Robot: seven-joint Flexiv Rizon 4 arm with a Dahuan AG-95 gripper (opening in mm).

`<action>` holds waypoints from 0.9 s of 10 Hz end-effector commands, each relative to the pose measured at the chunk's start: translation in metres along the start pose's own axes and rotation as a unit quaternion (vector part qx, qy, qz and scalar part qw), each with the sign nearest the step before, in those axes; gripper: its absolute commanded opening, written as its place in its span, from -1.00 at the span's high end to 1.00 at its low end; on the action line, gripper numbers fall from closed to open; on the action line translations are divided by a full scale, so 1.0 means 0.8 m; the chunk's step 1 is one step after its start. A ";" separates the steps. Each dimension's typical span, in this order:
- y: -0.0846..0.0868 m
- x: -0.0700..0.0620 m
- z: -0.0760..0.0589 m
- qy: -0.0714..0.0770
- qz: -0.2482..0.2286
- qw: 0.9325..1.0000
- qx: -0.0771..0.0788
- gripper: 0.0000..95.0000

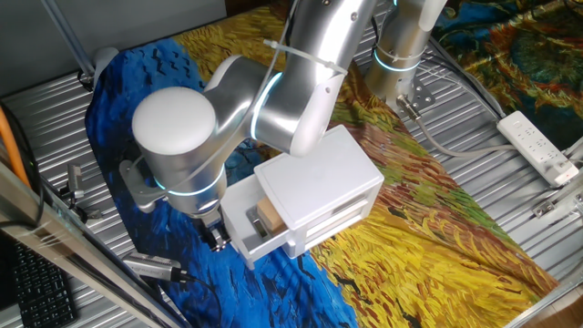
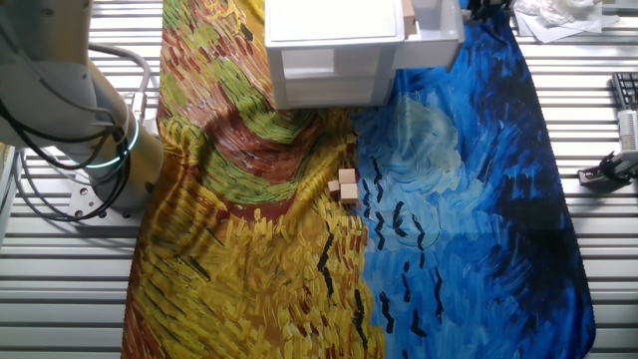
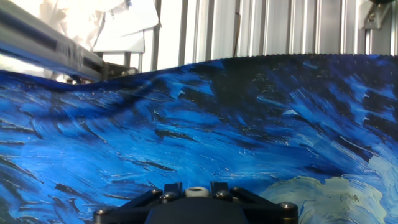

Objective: Take something out of a drawer

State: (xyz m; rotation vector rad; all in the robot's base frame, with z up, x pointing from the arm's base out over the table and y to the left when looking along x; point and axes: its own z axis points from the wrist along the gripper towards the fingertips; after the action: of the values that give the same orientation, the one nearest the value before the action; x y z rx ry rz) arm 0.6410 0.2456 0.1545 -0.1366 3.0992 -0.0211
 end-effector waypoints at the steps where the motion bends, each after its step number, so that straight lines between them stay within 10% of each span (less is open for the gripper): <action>1: -0.002 -0.002 -0.001 -0.001 -0.001 1.000 -0.001 1.00; 9: -0.003 -0.022 0.000 0.004 -0.002 1.000 -0.002 1.00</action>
State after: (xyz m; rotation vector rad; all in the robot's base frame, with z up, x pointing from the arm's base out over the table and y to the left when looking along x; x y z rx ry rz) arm 0.6590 0.2444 0.1552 -0.1414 3.1035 -0.0167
